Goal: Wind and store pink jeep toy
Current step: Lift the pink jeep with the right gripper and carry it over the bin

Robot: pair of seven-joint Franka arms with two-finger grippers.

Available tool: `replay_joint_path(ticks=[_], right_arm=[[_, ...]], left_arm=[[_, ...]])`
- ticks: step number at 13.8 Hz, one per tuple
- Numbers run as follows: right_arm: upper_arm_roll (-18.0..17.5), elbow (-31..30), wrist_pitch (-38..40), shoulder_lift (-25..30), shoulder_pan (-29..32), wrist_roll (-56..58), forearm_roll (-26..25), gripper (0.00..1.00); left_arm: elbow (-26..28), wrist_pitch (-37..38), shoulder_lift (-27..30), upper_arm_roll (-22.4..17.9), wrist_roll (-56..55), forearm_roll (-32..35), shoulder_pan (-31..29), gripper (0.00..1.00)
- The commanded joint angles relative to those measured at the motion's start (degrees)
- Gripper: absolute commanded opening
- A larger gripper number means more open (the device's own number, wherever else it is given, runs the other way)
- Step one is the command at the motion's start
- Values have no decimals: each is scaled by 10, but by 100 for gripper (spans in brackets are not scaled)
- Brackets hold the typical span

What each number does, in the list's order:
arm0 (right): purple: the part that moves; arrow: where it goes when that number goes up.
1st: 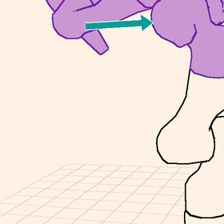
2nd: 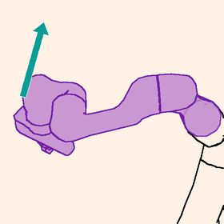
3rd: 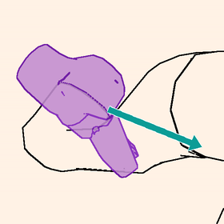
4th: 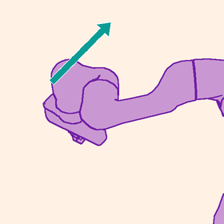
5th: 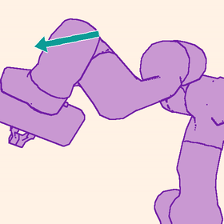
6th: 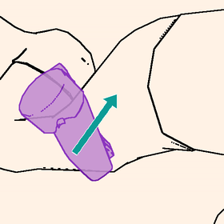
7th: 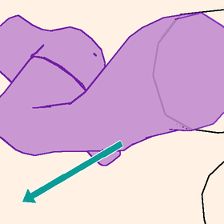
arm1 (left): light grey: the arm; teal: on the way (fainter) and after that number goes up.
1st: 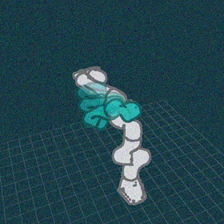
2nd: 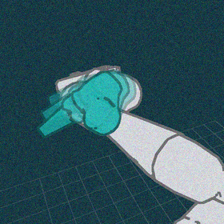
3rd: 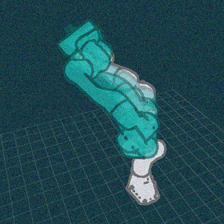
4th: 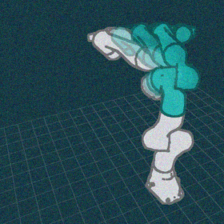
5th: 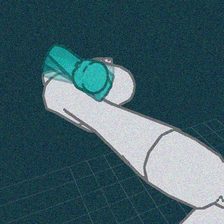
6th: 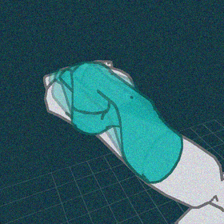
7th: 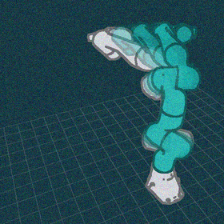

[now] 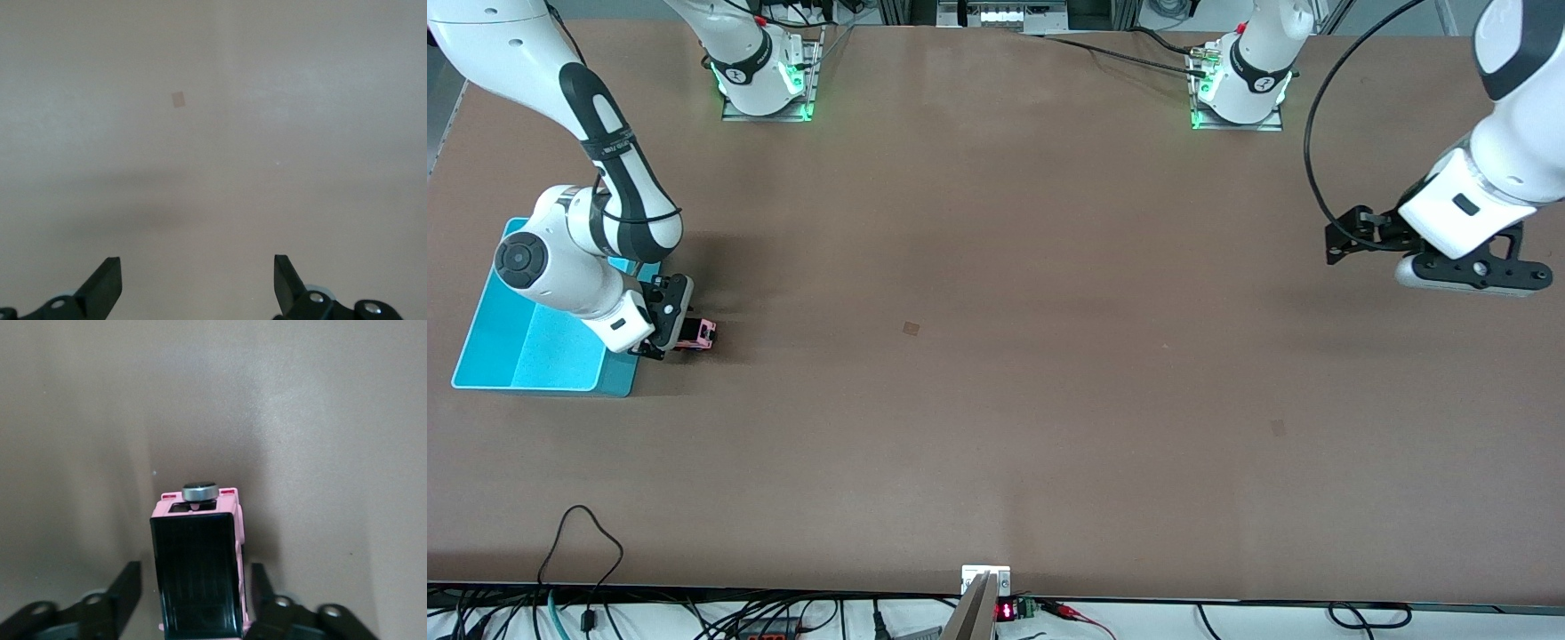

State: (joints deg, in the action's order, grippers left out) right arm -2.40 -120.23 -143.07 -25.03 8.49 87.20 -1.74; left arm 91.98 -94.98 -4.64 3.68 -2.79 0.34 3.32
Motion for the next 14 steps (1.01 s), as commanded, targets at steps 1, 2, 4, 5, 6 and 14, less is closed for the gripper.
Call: replay_joint_path(ticks=[1, 2, 4, 5, 6, 14], right_arm=[[-9, -6, -8, 3, 11, 17, 2, 23], [-9, -4, -6, 4, 11, 17, 2, 14], [-10, 3, -1, 15, 7, 14, 2, 0], [-10, 14, 7, 20, 4, 10, 2, 0], [-12, 27, 22, 23, 3, 8, 5, 0], [-14, 107, 169, 78, 7, -350, 31, 0]], left_arm=[[4, 13, 11, 3, -13, 16, -1, 100], [4, 13, 11, 3, -13, 16, -1, 100], [4, 12, 11, 4, -13, 16, -1, 100], [4, 12, 11, 4, -13, 16, -1, 100], [4, 13, 11, 4, -13, 16, -1, 100], [3, 14, 12, 17, -13, 15, -4, 100]])
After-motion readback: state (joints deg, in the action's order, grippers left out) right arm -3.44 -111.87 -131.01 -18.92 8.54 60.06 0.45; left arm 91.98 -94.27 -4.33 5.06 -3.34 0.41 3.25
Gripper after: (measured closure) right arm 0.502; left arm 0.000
